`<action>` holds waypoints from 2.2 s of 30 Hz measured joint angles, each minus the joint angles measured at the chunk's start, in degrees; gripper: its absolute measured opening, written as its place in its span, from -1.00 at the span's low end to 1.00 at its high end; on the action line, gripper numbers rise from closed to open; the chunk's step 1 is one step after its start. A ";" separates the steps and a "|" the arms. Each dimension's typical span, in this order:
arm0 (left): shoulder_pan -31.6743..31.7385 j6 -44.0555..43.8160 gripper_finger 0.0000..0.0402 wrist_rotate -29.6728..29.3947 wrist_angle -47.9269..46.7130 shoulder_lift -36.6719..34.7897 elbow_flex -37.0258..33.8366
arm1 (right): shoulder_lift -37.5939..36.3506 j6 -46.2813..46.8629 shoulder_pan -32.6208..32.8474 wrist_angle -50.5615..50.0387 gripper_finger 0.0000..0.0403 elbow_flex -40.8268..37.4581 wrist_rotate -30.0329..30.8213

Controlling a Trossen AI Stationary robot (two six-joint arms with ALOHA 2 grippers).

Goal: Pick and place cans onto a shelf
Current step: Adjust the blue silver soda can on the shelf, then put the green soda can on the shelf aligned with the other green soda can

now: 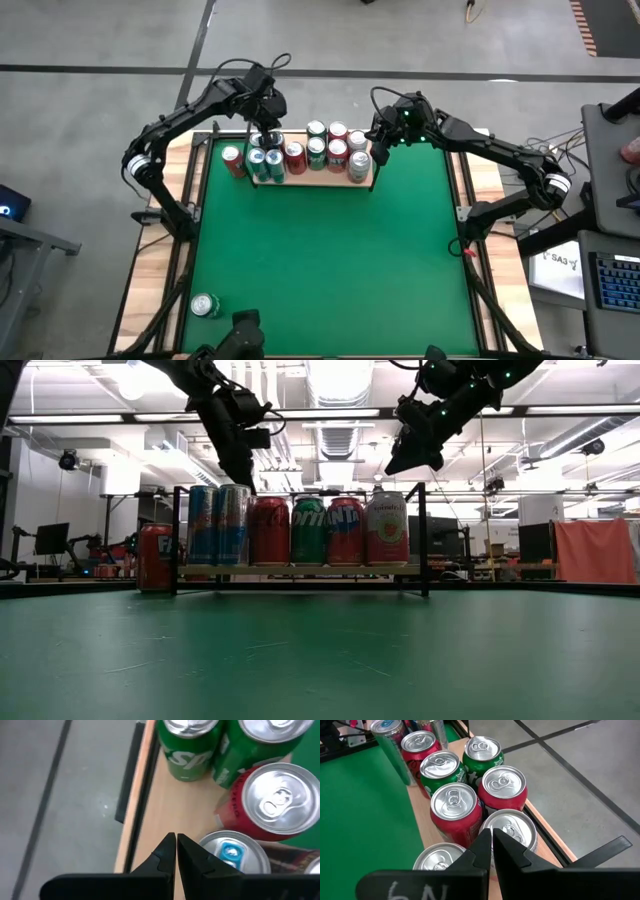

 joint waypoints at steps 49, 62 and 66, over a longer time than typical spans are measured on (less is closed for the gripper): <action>-2.83 -3.81 -1.00 3.64 -2.51 -8.19 0.03 | -0.02 3.45 3.27 0.28 -0.95 -0.07 0.01; -15.29 -11.56 -1.00 6.72 9.61 -25.42 -14.55 | -0.02 5.86 16.41 10.69 -0.95 -0.07 2.93; -18.86 -14.34 -1.00 6.43 16.51 -32.01 -22.57 | -0.02 6.29 20.31 13.30 -0.95 -0.07 7.68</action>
